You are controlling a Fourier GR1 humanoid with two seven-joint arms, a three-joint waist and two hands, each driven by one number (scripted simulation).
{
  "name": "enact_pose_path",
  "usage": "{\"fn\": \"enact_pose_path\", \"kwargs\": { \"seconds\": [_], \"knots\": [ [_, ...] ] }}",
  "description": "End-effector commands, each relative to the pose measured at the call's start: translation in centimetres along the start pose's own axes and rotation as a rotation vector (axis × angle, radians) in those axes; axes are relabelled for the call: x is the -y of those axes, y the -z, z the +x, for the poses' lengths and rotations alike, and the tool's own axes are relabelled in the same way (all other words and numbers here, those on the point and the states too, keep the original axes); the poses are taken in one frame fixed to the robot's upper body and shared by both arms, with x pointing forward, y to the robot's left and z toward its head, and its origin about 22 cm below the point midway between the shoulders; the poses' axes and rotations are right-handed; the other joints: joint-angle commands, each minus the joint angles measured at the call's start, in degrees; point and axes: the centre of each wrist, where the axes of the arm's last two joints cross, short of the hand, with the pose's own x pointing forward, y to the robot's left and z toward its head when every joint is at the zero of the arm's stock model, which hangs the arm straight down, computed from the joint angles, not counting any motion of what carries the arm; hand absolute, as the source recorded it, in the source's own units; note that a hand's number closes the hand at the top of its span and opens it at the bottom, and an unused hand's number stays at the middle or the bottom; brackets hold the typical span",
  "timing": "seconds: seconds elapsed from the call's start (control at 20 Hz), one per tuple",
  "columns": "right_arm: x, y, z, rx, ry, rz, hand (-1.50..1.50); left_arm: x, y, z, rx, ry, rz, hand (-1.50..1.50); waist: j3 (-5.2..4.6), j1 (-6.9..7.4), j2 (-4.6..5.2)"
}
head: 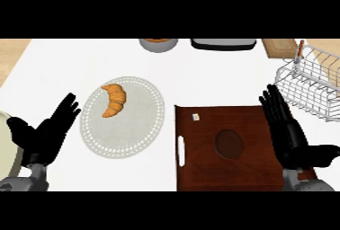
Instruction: Pick the cupcake from the tray and place it in the tiered basket
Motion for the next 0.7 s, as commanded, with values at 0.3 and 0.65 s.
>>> {"fn": "enact_pose_path", "kwargs": {
  "seconds": [0.3,0.65],
  "knots": [
    [2.8,0.1,3.7,0.320,0.088,-0.787,1.50,-3.2,0.3,1.7,0.093,0.205,0.172,0.00,2.66,-10.36,-6.18],
    [-0.4,-10.8,-5.7,-0.305,-0.194,-1.270,-1.50,-2.3,0.6,3.0,0.204,0.317,0.206,0.00,1.31,-2.77,-0.68]
  ]
}}
